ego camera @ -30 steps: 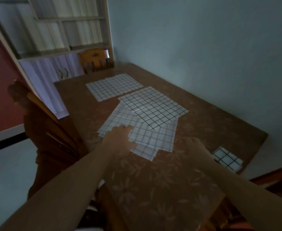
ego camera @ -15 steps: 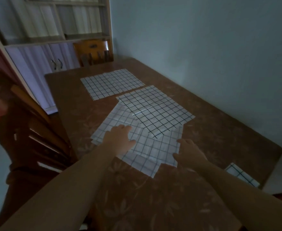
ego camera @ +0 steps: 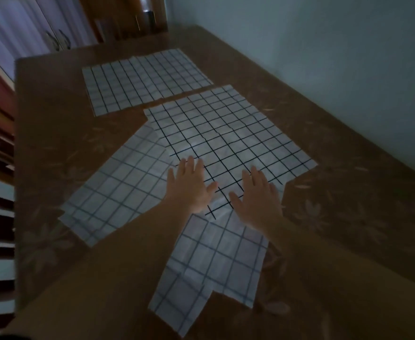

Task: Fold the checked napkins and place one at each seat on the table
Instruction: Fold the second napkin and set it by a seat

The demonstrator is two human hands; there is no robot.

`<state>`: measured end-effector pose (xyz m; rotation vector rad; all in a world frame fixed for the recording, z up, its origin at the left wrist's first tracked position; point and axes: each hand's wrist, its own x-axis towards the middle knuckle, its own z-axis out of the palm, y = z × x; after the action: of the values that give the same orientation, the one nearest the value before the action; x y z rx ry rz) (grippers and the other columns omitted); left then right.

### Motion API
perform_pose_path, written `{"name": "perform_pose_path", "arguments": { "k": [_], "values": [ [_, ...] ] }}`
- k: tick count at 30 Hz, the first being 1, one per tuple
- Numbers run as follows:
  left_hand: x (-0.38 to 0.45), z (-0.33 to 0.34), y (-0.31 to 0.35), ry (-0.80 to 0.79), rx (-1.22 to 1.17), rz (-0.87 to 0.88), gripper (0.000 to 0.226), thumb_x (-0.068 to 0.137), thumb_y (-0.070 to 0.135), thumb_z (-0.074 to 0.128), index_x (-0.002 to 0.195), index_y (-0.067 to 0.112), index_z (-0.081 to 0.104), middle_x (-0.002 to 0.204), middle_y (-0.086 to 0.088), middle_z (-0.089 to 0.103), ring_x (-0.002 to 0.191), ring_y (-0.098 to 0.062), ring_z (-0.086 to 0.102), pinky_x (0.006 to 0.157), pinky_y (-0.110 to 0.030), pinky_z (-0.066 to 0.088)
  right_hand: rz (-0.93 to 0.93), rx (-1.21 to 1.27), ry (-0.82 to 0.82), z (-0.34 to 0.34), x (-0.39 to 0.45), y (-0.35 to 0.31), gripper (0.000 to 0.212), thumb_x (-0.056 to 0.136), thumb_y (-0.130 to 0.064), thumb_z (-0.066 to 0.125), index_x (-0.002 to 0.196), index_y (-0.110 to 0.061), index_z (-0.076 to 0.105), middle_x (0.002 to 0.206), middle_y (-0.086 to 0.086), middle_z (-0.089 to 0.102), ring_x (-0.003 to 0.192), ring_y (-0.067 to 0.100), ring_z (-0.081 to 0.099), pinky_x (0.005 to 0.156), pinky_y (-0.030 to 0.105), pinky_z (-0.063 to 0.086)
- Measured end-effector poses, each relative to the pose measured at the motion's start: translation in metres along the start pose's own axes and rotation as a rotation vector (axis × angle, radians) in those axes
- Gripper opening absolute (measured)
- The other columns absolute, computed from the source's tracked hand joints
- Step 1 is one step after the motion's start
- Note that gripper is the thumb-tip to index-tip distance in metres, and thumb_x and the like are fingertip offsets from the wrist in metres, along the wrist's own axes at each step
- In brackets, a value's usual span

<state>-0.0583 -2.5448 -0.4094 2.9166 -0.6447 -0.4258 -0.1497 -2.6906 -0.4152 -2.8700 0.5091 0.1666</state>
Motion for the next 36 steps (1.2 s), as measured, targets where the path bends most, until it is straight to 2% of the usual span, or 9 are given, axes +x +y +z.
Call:
{"name": "perform_pose_path", "arguments": {
  "k": [4,9,13,15,17,23,27,31,36],
  "values": [
    [0.01,0.025,-0.006,-0.008,0.006,-0.068,0.085,0.092,0.07,0.018,0.155,0.019,-0.007,0.163,-0.002,-0.014,0.15,-0.022,-0.014,0.119,-0.054,-0.004,0.027,-0.021,-0.022,0.016,0.019,0.002,0.077,0.096,-0.058,0.024,0.154,-0.011,0.004,0.163,0.01,-0.002,0.15,0.027,-0.003,0.12,0.049,0.004],
    [0.0,0.03,-0.006,0.235,-0.052,0.006,0.061,0.094,0.06,0.035,0.146,0.03,0.032,0.158,0.004,0.027,0.147,-0.02,0.018,0.117,-0.053,0.009,-0.067,0.014,0.199,0.016,0.012,0.0,0.049,0.096,-0.047,0.039,0.135,-0.019,0.047,0.144,0.004,0.045,0.135,0.025,0.038,0.113,0.05,0.02],
    [-0.01,0.02,-0.002,0.363,-0.139,0.017,0.027,0.096,0.039,0.047,0.116,0.03,0.062,0.119,0.01,0.064,0.118,-0.015,0.053,0.111,-0.044,0.02,-0.097,0.048,0.275,0.007,0.003,-0.003,0.026,0.096,-0.037,0.047,0.109,-0.026,0.066,0.106,-0.006,0.065,0.099,0.016,0.058,0.103,0.04,0.029],
    [-0.018,0.016,-0.003,0.382,-0.199,0.023,0.017,0.095,0.032,0.051,0.098,0.027,0.066,0.094,0.009,0.068,0.099,-0.015,0.06,0.108,-0.041,0.024,-0.121,0.043,0.266,0.004,-0.006,-0.007,0.023,0.097,-0.034,0.047,0.104,-0.025,0.067,0.094,-0.006,0.066,0.087,0.014,0.059,0.1,0.037,0.03],
    [-0.027,0.013,-0.005,0.386,-0.247,0.041,0.015,0.093,0.032,0.054,0.094,0.026,0.068,0.085,0.009,0.068,0.088,-0.014,0.062,0.106,-0.042,0.031,-0.132,0.079,0.302,0.002,-0.019,-0.012,0.02,0.096,-0.033,0.051,0.098,-0.025,0.069,0.085,-0.006,0.067,0.078,0.013,0.059,0.095,0.036,0.033],
    [-0.066,0.005,-0.016,0.336,-0.414,0.06,0.025,0.09,0.045,0.057,0.104,0.027,0.066,0.109,0.009,0.068,0.103,-0.011,0.061,0.094,-0.038,0.047,-0.185,0.101,0.348,0.001,-0.076,-0.019,0.013,0.086,-0.028,0.064,0.076,-0.023,0.07,0.065,-0.007,0.065,0.061,0.014,0.06,0.079,0.036,0.045],
    [-0.098,0.004,-0.02,0.277,-0.407,0.059,0.034,0.091,0.043,0.058,0.118,0.025,0.062,0.123,0.006,0.063,0.113,-0.015,0.059,0.099,-0.039,0.045,-0.193,0.149,0.302,-0.008,-0.122,-0.028,0.019,0.091,-0.032,0.052,0.08,-0.023,0.066,0.071,-0.009,0.062,0.067,0.011,0.056,0.081,0.033,0.042],
    [-0.13,0.001,-0.015,0.196,-0.365,0.067,0.043,0.093,0.046,0.054,0.131,0.026,0.054,0.136,0.002,0.055,0.118,-0.02,0.056,0.103,-0.04,0.042,-0.26,0.127,0.266,-0.003,-0.175,-0.039,0.021,0.09,-0.032,0.051,0.073,-0.024,0.06,0.064,-0.012,0.048,0.06,0.008,0.043,0.071,0.027,0.035],
    [-0.176,0.025,-0.008,0.042,-0.128,0.167,0.069,0.092,0.06,0.046,0.15,0.027,0.028,0.157,-0.003,0.03,0.144,-0.022,0.027,0.116,-0.046,0.026,-0.317,0.225,0.158,0.014,-0.251,-0.054,0.023,0.089,-0.029,0.05,0.069,-0.019,0.055,0.063,-0.007,0.047,0.054,0.011,0.045,0.054,0.023,0.037]
  ]
}}
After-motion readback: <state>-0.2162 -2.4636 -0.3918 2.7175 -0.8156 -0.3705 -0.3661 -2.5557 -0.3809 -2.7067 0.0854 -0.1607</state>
